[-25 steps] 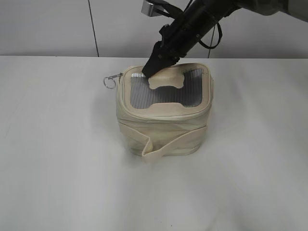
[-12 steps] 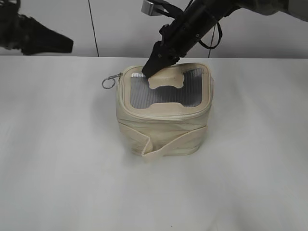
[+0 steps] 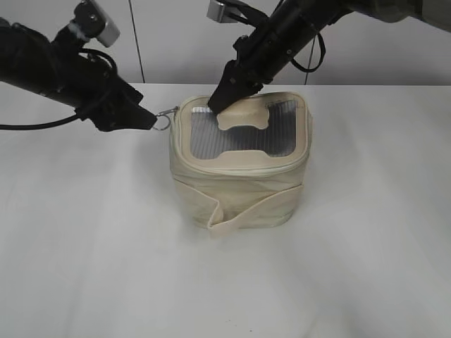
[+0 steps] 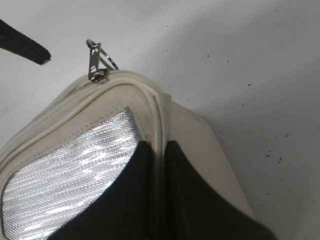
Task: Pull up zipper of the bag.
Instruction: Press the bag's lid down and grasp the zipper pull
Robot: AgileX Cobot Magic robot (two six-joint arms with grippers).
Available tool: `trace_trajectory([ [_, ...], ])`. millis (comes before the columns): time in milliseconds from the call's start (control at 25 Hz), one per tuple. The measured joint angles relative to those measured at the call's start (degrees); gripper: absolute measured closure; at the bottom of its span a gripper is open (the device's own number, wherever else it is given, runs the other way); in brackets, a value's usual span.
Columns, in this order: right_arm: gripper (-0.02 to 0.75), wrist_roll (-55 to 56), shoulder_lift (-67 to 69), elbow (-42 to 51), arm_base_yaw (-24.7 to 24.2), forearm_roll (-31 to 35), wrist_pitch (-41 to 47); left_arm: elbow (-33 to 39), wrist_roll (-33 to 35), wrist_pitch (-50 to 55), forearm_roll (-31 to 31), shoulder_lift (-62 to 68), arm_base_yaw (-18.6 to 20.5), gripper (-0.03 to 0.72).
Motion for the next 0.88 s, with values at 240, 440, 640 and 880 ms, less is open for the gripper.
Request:
trace_trajectory([
  [240, 0.679, 0.19, 0.00, 0.00, 0.00, 0.00, 0.00, -0.07, 1.21, -3.73, 0.14, 1.31, -2.07, 0.183],
  [440, 0.679, 0.42, 0.00, 0.00, 0.00, 0.05, 0.00, -0.07, 1.57, -6.19, 0.06, 3.98, -2.83, 0.188],
  [640, 0.681, 0.52, 0.00, 0.00, 0.00, 0.05, 0.00, -0.07, 1.63, -7.99, -1.70, 4.69, -4.23, 0.259],
  [880, 0.681, 0.66, 0.00, 0.00, 0.00, 0.05, 0.00, -0.12, 1.84, -8.34, -3.08, 5.39, -4.84, 0.566],
])
